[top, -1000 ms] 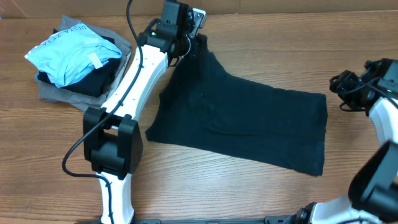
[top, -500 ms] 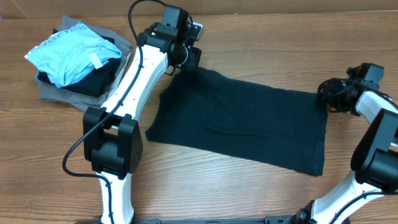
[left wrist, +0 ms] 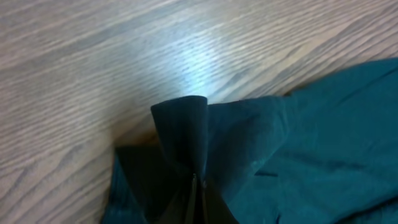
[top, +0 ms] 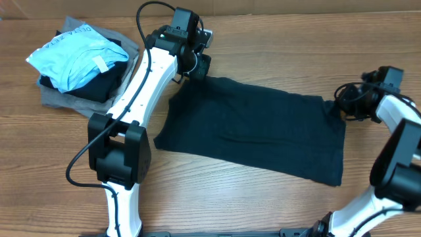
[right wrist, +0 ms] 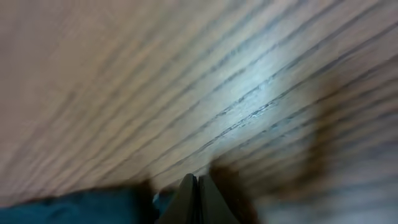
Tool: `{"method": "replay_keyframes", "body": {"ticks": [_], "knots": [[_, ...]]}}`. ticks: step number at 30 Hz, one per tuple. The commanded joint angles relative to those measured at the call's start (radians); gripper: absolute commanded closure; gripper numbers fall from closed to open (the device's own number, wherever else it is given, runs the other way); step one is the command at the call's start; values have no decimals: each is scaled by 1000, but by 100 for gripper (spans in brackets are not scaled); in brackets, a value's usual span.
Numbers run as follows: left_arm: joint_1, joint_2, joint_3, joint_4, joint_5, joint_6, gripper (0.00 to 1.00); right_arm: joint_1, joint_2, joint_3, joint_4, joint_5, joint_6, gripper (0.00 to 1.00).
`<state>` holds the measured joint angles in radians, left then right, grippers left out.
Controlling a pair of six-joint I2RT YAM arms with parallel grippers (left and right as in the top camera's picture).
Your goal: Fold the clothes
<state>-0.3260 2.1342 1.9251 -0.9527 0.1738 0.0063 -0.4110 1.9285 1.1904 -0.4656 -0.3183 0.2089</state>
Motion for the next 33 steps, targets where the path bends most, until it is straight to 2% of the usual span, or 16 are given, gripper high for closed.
{"method": "replay_keyframes", "body": {"ticks": [1,9,12,17,22,26,30,33], "knots": [[3,-10,9,-16,-29,9,96,-5,-148,18,-8,-16,4,96],[6,-10,10,-56,-27,8,96,-6,-231,18,-117,37,5,96],[6,-15,10,-115,-37,9,96,-6,-231,18,-216,82,29,96],[28,-47,10,-246,-149,-11,96,-5,-232,18,-399,91,128,96],[81,-71,10,-325,-146,-21,96,-6,-234,18,-512,107,139,96],[102,-70,5,-357,-92,-11,96,-6,-234,18,-600,197,167,96],[101,-70,-8,-359,-66,-3,96,-6,-234,18,-671,366,219,96],[89,-70,-30,-360,-42,-3,95,-6,-234,18,-690,385,223,96]]}}
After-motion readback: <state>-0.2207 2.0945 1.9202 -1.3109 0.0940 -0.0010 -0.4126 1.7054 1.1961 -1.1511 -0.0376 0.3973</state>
